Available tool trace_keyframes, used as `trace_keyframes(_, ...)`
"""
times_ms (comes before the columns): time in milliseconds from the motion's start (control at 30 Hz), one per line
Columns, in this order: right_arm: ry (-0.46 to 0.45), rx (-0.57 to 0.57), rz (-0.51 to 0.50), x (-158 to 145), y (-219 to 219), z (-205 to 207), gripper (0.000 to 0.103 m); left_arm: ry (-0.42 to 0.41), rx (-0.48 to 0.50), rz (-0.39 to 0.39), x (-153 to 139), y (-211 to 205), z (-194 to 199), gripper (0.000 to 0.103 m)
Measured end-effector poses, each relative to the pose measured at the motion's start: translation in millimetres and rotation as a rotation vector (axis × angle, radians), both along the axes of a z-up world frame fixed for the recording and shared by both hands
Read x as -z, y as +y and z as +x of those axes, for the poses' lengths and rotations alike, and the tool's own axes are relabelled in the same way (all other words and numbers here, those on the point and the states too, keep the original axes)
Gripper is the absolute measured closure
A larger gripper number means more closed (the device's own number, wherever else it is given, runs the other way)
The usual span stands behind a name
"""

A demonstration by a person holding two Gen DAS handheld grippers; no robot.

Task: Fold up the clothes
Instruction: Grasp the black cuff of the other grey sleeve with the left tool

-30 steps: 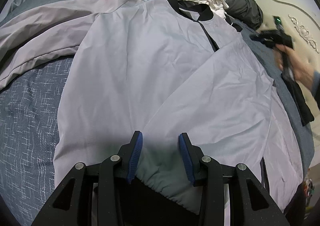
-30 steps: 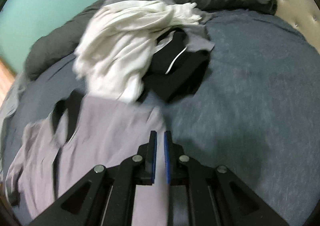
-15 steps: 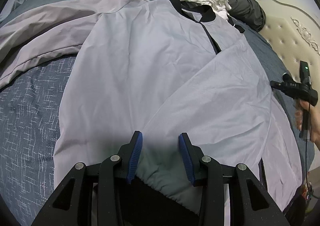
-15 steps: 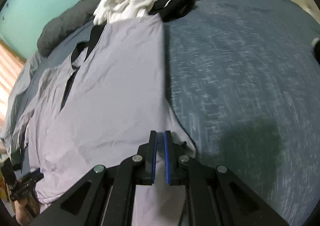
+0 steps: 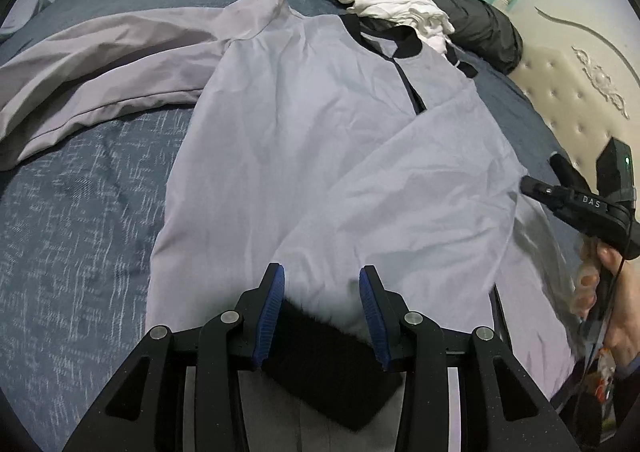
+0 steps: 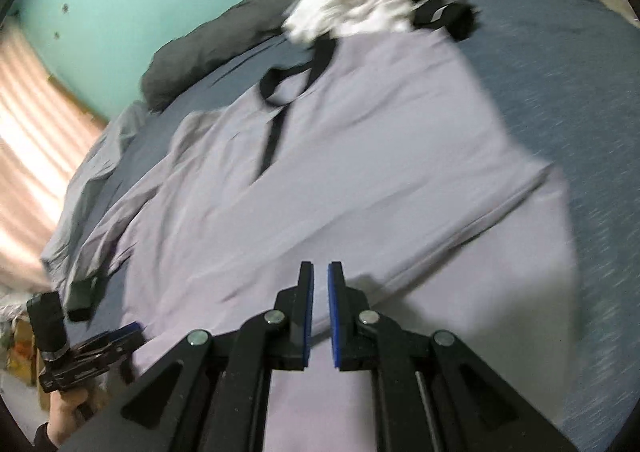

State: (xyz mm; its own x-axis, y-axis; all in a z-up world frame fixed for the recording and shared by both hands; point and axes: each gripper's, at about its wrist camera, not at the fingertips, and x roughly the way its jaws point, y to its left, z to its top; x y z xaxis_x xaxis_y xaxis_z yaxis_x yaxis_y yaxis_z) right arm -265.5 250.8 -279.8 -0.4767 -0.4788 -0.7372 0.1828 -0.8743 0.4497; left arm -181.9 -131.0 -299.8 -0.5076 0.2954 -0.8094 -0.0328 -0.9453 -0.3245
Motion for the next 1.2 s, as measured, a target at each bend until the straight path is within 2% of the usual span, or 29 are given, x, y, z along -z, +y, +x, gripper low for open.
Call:
trace_keyframes(167,-0.044,-0.066,-0.042,8,-41,26,0.093,0.011,0.029,-0.037,-1,5,16,0.06)
trace_keyframes(233,-0.065,-0.083,-0.039,13,-54,39,0.08,0.009,0.035,-0.049,3,6,20,0.06)
trace_keyframes(300,-0.088,-0.092,-0.01,22,-63,47,0.077,0.003,0.038,-0.061,5,7,22,0.06)
trace_keyframes(433,-0.116,-0.086,-0.002,34,-70,57,0.077,0.005,0.036,-0.071,5,8,25,0.06)
trace_keyframes(567,-0.089,-0.058,-0.052,22,-64,64,0.077,0.0,0.03,-0.077,6,8,26,0.06)
trace_keyframes(667,-0.062,-0.125,-0.055,10,-76,64,0.078,-0.006,0.025,-0.08,8,9,25,0.06)
trace_keyframes(733,-0.047,-0.152,-0.033,7,-86,66,0.09,-0.008,0.019,-0.072,9,7,25,0.06)
trace_keyframes(900,-0.144,-0.193,0.015,34,-104,60,0.091,-0.003,0.016,-0.073,10,8,27,0.059)
trace_keyframes(967,-0.164,-0.182,-0.01,36,-101,56,0.091,0.001,0.016,-0.081,9,9,28,0.059)
trace_keyframes(1200,-0.077,-0.095,-0.147,8,-70,50,0.091,-0.004,-0.067,-0.041,-12,-14,36,0.047)
